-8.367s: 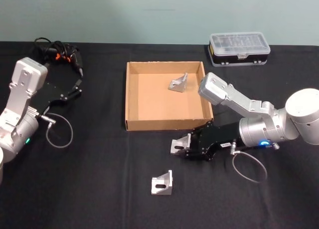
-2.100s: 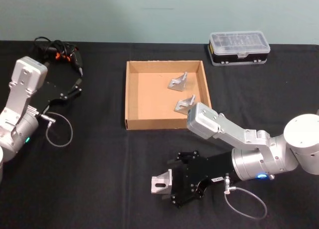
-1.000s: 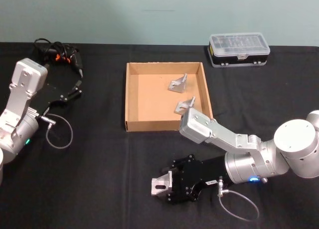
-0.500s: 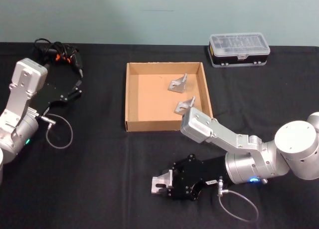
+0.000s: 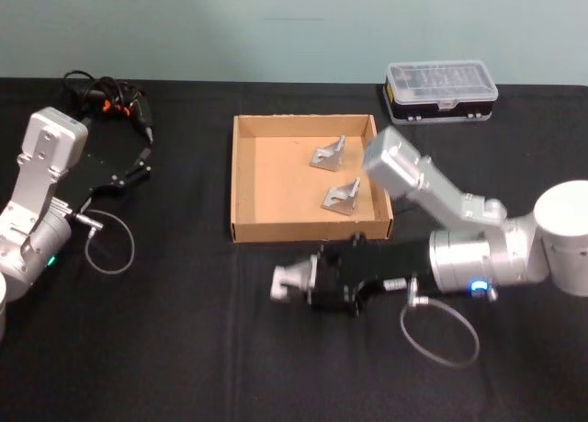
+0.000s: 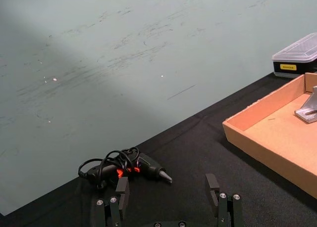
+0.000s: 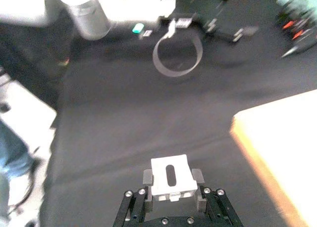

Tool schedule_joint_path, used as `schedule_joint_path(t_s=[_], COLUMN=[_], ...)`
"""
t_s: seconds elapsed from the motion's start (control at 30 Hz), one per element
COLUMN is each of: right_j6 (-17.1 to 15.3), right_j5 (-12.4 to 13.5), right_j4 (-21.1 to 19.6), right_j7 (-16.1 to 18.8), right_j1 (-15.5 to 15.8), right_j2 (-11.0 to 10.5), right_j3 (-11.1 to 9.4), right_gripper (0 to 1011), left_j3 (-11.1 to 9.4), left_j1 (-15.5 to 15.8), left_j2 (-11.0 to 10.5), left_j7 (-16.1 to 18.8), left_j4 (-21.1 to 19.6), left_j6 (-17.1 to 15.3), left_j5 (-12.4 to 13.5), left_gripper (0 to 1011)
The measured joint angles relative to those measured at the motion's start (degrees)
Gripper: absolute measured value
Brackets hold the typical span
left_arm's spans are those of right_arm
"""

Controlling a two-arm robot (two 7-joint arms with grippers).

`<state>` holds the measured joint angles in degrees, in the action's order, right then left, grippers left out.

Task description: Use one hand to pick up the angle iron from the table and place it into the box.

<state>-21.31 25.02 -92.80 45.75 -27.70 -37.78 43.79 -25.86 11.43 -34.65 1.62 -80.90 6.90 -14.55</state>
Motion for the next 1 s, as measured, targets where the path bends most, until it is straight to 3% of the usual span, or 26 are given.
schedule_joint_path(t_s=[0.3,0.6,0.77,1.0], right_j6=[1.4,1.8,2.1,2.7], right_j5=[2.0,0.1,-2.1,-6.3], right_j4=[0.7,4.1,7.2,12.8], right_j7=[-7.4,-14.7,-16.7,-17.7], right_j1=[-1.3,-2.5,-3.7,-6.0], right_j2=[1.8,5.7,8.2,12.0], right_j3=[-4.3,-6.7,-6.6,-4.5], right_gripper=[468,466,468,468], left_j3=[0.0,0.0,0.0,0.0], left_j1=[0.0,0.0,0.0,0.0], left_j2=[0.0,0.0,0.0,0.0], left_j7=[0.0,0.0,0.0,0.0], left_j4=[0.0,0.0,0.0,0.0], left_j6=[0.0,0.0,0.0,0.0], left_j5=[0.0,0.0,0.0,0.0], left_gripper=[1000,1000,1000,1000])
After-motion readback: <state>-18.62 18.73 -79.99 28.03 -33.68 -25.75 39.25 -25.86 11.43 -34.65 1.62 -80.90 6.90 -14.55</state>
